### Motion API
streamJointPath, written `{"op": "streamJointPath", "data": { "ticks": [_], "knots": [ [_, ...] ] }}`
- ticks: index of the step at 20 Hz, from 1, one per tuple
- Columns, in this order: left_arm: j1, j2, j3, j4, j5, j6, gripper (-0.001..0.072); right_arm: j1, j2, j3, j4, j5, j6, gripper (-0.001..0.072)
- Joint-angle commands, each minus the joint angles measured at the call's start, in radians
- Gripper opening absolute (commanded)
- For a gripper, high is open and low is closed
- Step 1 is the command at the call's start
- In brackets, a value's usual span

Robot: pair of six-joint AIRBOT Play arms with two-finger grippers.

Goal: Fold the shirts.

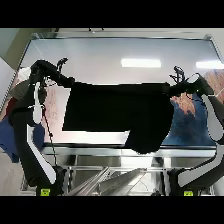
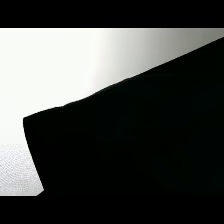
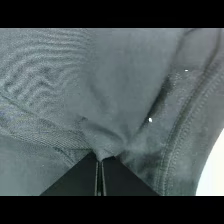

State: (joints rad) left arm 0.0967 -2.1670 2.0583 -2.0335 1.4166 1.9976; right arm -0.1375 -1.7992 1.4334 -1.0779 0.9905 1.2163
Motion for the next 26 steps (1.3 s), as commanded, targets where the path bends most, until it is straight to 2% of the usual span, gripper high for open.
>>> {"op": "streamJointPath", "data": {
  "ticks": [1,4,5,6,7,9,12,14,17,22,26],
  "knots": [
    [-0.042,0.01,0.005,0.159,0.002,-0.013,0.0013,0.01,0.018,0.0,-0.037,-0.008,0.011,0.0014],
    [-0.049,0.062,-0.022,0.157,-0.054,-0.008,0.0013,0.01,0.047,0.0,-0.066,-0.006,0.012,0.0016],
    [-0.048,0.075,-0.023,0.157,-0.055,-0.008,0.0056,0.01,0.05,0.0,-0.067,0.005,0.012,0.0038],
    [-0.048,0.089,-0.023,0.157,-0.049,-0.009,0.0471,0.01,0.05,0.0,-0.067,0.014,0.016,0.0282],
    [-0.048,0.103,-0.023,0.157,-0.047,-0.014,0.0682,0.01,0.05,0.0,-0.068,0.023,0.033,0.0526],
    [-0.039,0.142,-0.023,0.158,-0.015,-0.014,0.0683,0.008,0.058,0.015,-0.128,0.051,0.088,0.0503],
    [0.007,0.216,-0.023,0.156,0.085,-0.071,0.0682,0.005,0.139,0.029,-0.379,0.165,0.241,0.0505],
    [0.066,0.292,-0.117,0.146,0.155,-0.107,0.0683,-0.014,0.21,0.018,-0.385,0.254,0.259,0.0504],
    [0.155,0.444,-0.436,0.078,0.21,-0.1,0.0683,-0.075,0.331,-0.078,-0.385,0.359,0.297,0.0504],
    [0.22,0.62,-0.979,0.074,0.048,-0.023,0.0682,-0.2,0.586,-0.389,-0.346,0.436,0.472,0.0504],
    [0.181,0.626,-1.116,-0.024,-0.088,0.021,0.0682,-0.212,0.765,-0.665,-0.251,0.358,0.475,0.0504]
  ]
}}
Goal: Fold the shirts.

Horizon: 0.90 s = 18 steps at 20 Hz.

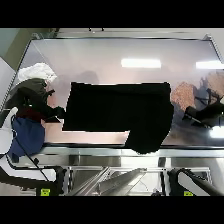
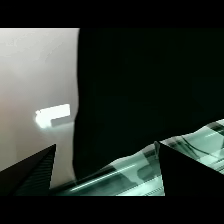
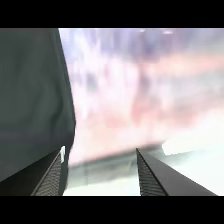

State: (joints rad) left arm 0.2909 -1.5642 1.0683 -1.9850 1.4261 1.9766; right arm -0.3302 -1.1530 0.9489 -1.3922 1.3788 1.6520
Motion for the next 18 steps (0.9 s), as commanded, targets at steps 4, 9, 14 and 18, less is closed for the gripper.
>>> {"op": "streamJointPath", "data": {
  "ticks": [4,9,14,18],
  "knots": [
    [-0.064,0.023,-0.19,-0.102,-0.148,0.064,0.068,-0.019,0.137,-0.411,0.313,-0.164,-0.11,0.0504],
    [-0.064,0.025,-0.147,-0.132,-0.098,0.065,0.0013,-0.013,0.076,-0.518,0.433,-0.247,-0.245,0.0504],
    [-0.064,0.024,-0.066,-0.165,-0.066,0.056,0.0014,0.09,-0.019,-0.524,0.533,-0.257,-0.334,0.0503],
    [-0.064,0.025,-0.053,-0.166,-0.051,0.049,0.0013,0.16,-0.09,-0.516,0.762,-0.24,-0.558,0.0021]
  ]
}}
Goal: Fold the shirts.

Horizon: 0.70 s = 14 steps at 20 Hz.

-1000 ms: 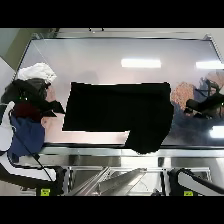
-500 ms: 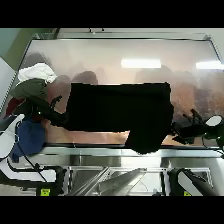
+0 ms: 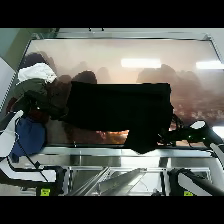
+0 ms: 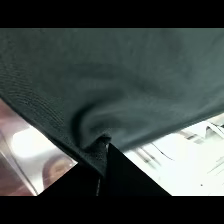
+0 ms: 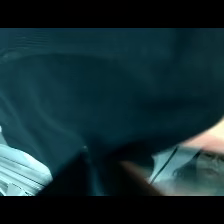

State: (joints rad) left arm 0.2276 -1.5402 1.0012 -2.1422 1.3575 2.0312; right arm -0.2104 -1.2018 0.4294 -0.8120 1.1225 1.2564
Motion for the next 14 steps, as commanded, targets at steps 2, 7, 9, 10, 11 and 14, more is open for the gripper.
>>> {"op": "streamJointPath", "data": {
  "ticks": [2,7,9,10,11,14],
  "knots": [
    [0.0,0.006,0.014,-0.008,0.039,-0.005,0.0013,0.017,-0.02,0.053,0.208,0.086,-0.206,0.0015],
    [0.028,0.112,0.014,-0.009,0.04,-0.006,0.0014,-0.155,0.132,0.314,0.08,0.226,-0.164,0.0015],
    [0.054,0.151,0.016,-0.053,0.024,-0.005,0.0013,-0.206,0.133,0.401,0.097,0.216,-0.165,0.0016],
    [0.071,0.164,0.034,-0.077,-0.004,-0.008,0.0013,-0.209,0.119,0.446,0.086,0.197,-0.165,0.0016],
    [0.076,0.164,0.069,-0.082,-0.023,-0.02,0.0013,-0.206,0.099,0.488,0.079,0.161,-0.164,0.0015],
    [0.043,0.116,0.209,-0.074,-0.038,-0.036,0.0013,-0.159,0.013,0.589,0.078,0.042,-0.165,0.0016]
  ]
}}
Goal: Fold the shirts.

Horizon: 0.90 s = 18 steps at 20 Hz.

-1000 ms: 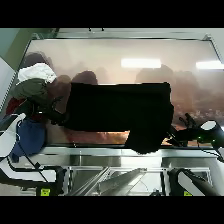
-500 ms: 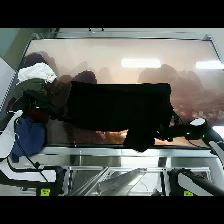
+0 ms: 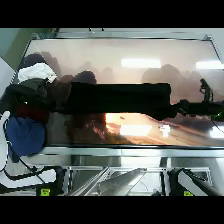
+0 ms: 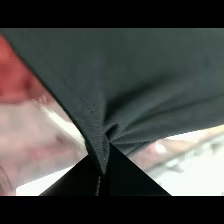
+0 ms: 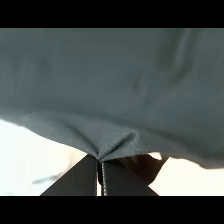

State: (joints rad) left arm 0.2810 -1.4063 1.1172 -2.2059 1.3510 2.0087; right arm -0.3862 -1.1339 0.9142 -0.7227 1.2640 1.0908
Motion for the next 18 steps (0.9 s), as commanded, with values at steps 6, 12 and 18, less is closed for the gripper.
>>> {"op": "streamJointPath", "data": {
  "ticks": [6,12,18],
  "knots": [
    [-0.171,-0.304,0.468,0.127,-0.093,-0.097,0.0013,0.212,-0.323,0.275,-0.024,-0.414,-0.078,0.0016],
    [-0.239,-0.568,0.714,0.225,-0.092,-0.117,0.0013,0.266,-0.568,0.369,-0.151,-0.463,-0.073,0.0017],
    [-0.24,-0.668,0.874,0.223,-0.036,-0.13,0.0017,0.261,-0.599,0.391,-0.218,-0.487,-0.074,0.0157]
  ]
}}
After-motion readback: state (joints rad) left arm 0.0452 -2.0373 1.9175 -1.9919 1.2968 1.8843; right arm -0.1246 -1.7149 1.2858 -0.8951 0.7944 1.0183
